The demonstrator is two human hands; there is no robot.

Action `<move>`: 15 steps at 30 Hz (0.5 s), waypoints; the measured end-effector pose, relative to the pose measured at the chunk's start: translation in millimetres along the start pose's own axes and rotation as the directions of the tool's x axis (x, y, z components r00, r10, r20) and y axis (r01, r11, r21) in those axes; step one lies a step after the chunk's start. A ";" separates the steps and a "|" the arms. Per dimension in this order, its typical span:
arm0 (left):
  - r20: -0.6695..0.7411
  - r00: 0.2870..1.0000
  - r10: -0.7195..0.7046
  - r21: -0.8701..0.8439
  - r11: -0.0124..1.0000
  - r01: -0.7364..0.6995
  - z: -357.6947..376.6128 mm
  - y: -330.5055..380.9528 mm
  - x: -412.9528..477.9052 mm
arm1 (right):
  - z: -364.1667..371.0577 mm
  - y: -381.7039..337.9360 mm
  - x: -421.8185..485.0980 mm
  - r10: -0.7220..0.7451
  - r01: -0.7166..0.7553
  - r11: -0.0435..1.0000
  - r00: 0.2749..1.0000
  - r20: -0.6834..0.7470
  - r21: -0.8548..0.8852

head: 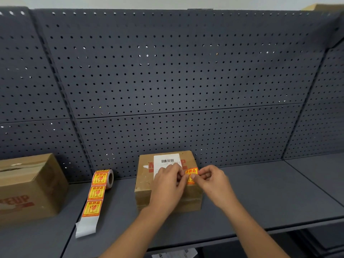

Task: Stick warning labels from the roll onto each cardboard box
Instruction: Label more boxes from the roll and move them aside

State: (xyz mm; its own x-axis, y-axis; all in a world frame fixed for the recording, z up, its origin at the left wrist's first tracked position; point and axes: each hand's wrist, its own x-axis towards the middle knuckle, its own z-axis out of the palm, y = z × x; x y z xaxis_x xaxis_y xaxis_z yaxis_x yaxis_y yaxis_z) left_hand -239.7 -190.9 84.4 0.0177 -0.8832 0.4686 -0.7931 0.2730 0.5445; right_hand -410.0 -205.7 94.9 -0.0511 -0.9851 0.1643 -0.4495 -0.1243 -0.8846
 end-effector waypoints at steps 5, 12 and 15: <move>0.006 1.000 -0.027 -0.042 0.999 0.027 1.1 0.4 -0.8 | -1.1 1.1 -3.5 0.003 -0.004 1.000 0.999 0.032 0.016; 0.027 0.998 -0.056 -0.078 0.995 0.058 -1.9 2.8 -0.6 | 0.6 9.1 -4.9 0.023 -0.025 0.998 0.999 0.033 0.060; 0.037 0.997 -0.062 -0.097 0.993 0.065 -2.0 2.9 -1.0 | 0.4 12.7 -3.4 0.041 -0.042 0.999 0.998 0.058 0.021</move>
State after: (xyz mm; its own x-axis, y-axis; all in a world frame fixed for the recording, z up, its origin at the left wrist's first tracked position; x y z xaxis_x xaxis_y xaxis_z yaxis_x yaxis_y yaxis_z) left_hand -240.8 -188.5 86.9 0.0443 -0.9118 0.4083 -0.7276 0.2506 0.6386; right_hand -415.2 -203.9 82.9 -0.0179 -0.9945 0.1028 -0.4283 -0.0852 -0.8996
